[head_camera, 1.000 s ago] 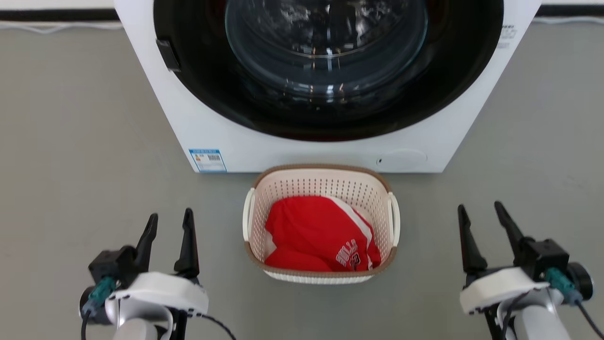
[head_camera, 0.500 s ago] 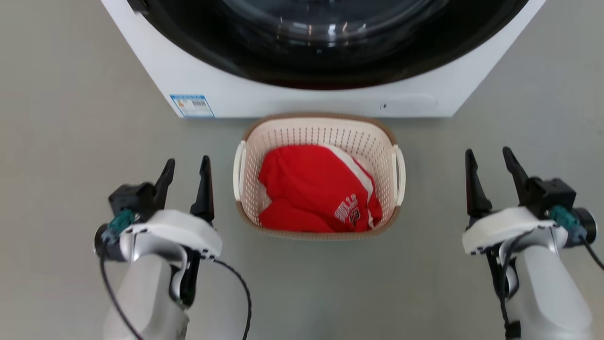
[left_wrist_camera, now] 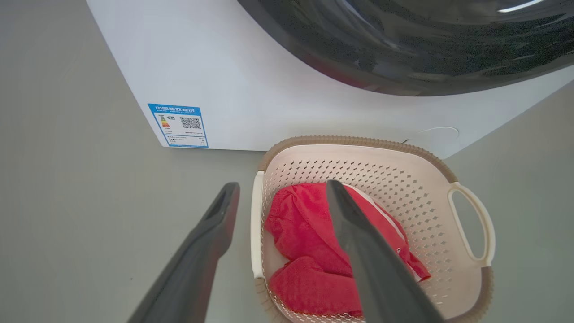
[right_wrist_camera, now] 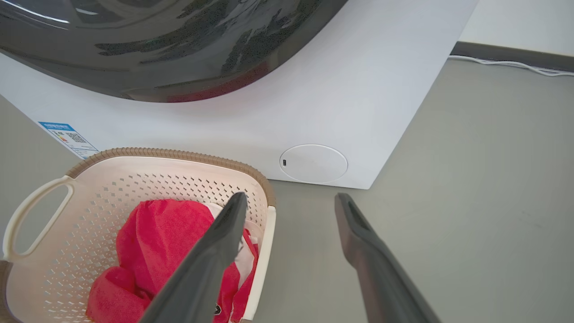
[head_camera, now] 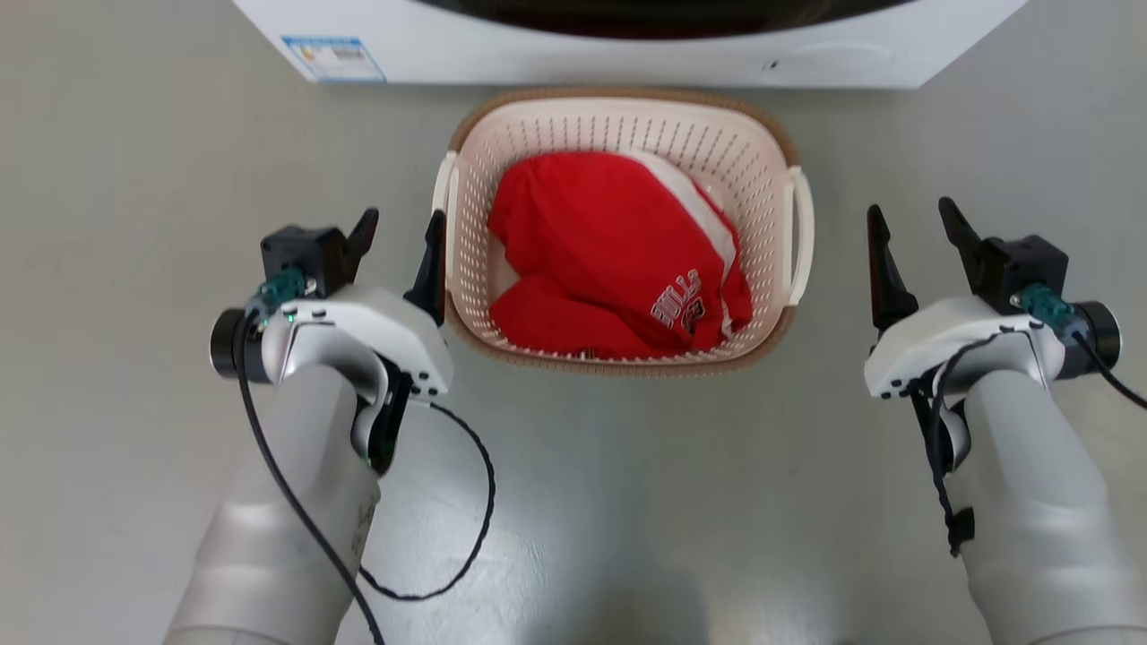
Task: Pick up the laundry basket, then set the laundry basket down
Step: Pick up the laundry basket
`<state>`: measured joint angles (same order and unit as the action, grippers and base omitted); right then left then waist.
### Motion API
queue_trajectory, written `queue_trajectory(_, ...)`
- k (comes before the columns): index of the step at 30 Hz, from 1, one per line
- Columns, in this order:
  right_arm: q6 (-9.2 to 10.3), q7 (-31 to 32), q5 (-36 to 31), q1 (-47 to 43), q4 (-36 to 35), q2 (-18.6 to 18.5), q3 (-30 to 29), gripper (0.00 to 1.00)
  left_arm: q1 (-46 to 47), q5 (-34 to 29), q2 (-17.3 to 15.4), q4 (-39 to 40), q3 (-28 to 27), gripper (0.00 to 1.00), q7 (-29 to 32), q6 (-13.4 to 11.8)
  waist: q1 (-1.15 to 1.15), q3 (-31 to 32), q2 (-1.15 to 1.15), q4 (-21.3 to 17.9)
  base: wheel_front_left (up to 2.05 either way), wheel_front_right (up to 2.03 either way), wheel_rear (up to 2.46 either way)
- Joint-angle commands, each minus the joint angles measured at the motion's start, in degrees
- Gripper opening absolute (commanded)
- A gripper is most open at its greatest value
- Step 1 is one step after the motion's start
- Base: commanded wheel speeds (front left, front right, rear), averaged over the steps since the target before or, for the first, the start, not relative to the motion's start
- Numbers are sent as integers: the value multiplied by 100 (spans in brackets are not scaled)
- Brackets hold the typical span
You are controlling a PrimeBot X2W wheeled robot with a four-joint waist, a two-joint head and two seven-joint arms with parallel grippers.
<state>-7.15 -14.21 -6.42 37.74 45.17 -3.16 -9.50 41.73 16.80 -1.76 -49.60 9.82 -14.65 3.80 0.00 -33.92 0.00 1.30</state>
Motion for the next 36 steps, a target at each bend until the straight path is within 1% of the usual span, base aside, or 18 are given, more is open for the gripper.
queue_trajectory(1,-34,-79,-38,108,34,28,94,100,163,53,-111,-1,-60,100,-35,-2,0,-252,0,57,0,0,0)
queue_trajectory(5,-34,-79,-139,399,281,28,52,100,513,62,-111,-237,116,100,-35,-55,0,-496,0,83,0,0,0)
queue_trajectory(12,-34,-79,-136,740,470,28,78,100,1001,55,-111,-511,297,100,-35,-113,0,-905,0,37,0,0,0)
queue_trajectory(24,-34,-79,176,1120,557,28,319,100,1515,-216,-179,-808,257,100,-35,-144,0,-1584,0,-14,0,0,0)
queue_trajectory(36,-34,-79,230,1196,636,28,398,100,1706,-371,-159,-992,254,100,-35,-191,0,-1842,0,72,0,0,0)
